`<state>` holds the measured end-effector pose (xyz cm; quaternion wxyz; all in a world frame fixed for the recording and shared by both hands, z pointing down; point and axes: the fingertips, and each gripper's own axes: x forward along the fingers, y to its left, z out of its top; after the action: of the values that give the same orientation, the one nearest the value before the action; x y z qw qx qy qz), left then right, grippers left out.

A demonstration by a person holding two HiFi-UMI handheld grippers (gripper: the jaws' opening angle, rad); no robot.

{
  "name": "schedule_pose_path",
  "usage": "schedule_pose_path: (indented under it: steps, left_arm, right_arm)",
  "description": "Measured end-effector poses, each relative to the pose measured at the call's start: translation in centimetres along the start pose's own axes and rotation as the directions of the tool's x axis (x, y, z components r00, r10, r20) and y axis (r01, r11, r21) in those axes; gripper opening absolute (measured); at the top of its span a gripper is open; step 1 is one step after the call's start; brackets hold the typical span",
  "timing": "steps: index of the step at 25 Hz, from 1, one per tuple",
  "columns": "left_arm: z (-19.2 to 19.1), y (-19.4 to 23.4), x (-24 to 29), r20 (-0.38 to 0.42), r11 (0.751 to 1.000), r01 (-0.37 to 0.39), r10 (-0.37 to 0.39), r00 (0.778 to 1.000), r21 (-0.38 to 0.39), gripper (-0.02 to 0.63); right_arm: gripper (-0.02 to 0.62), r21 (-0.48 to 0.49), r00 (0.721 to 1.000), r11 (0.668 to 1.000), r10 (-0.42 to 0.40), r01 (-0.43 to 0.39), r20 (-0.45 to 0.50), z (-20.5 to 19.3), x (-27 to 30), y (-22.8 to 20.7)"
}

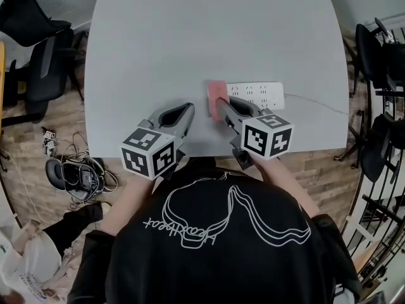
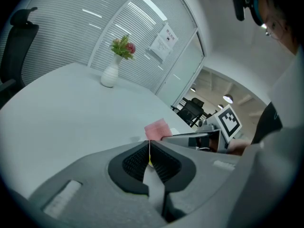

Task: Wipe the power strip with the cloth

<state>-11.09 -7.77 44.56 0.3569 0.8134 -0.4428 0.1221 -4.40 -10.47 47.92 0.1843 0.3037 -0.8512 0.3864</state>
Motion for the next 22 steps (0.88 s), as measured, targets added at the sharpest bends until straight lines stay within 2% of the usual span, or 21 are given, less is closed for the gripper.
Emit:
schedule_pose_path:
  steps: [22]
  left_arm:
    - [-0.6,-0.3,0.7,-0.022,1.000,0.018,-0.018,1.000,0.006,0.015]
  right_arm:
    - [0.038,-0.035,0.996,0.996,-0.078,0.077,-0.043,-1.0,0.7,-1.4]
